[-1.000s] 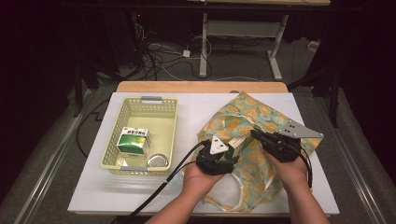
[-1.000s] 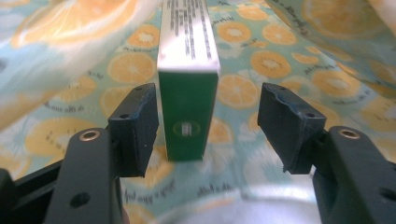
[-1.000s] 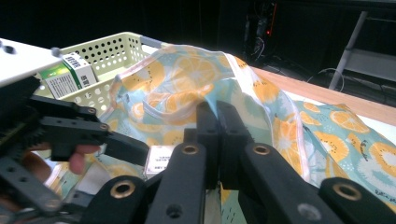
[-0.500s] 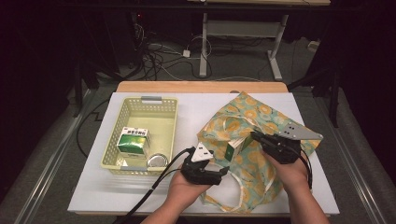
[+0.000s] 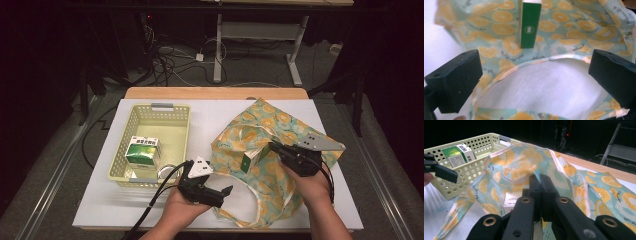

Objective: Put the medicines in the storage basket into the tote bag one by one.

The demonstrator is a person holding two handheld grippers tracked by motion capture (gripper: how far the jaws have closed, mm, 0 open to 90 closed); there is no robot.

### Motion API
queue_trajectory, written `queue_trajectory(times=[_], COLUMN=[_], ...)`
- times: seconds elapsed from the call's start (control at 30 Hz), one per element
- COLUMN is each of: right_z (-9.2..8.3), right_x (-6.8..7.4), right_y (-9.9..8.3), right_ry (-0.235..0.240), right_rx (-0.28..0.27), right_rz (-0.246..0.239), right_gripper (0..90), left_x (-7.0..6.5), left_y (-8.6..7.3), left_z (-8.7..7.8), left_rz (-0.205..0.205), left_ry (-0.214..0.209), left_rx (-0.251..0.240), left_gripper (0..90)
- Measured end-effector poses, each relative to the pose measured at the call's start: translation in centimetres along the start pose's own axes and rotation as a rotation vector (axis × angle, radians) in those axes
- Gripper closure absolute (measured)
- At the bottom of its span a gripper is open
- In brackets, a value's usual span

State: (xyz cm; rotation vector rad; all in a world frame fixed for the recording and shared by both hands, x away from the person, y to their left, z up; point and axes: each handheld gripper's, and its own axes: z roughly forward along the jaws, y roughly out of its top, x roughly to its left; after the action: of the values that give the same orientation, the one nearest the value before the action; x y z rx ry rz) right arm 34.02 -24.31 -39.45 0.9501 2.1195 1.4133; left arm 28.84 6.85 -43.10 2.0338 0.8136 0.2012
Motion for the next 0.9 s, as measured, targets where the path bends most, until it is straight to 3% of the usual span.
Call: queue_trajectory(times=[0.27, 0.53, 0.8, 0.9], right_z=[0.0, 0.0, -0.1, -0.2], right_x=[0.1, 0.1, 0.1, 0.1], right_y=[0.0, 0.0, 0.0, 0.0], right_ry=[0.0, 0.002, 0.006, 0.006], right_rx=[0.003, 0.002, 0.003, -0.001], right_rz=[-0.003, -0.003, -0.008, -0.007], right_gripper=[90.0, 90.0, 90.0, 90.0], left_x=[1.1, 2.5, 4.4, 5.6], left_y=[-0.7, -1.2, -1.8, -2.2], left_z=[-2.2, -4.1, -5.6, -6.4], left_rz=[-0.018, -0.062, -0.07, -0.083], left_ry=[0.031, 0.053, 0.11, 0.154], left_rx=[-0.019, -0.025, -0.043, -0.045], left_gripper=[0.0, 0.0, 0.0, 0.0])
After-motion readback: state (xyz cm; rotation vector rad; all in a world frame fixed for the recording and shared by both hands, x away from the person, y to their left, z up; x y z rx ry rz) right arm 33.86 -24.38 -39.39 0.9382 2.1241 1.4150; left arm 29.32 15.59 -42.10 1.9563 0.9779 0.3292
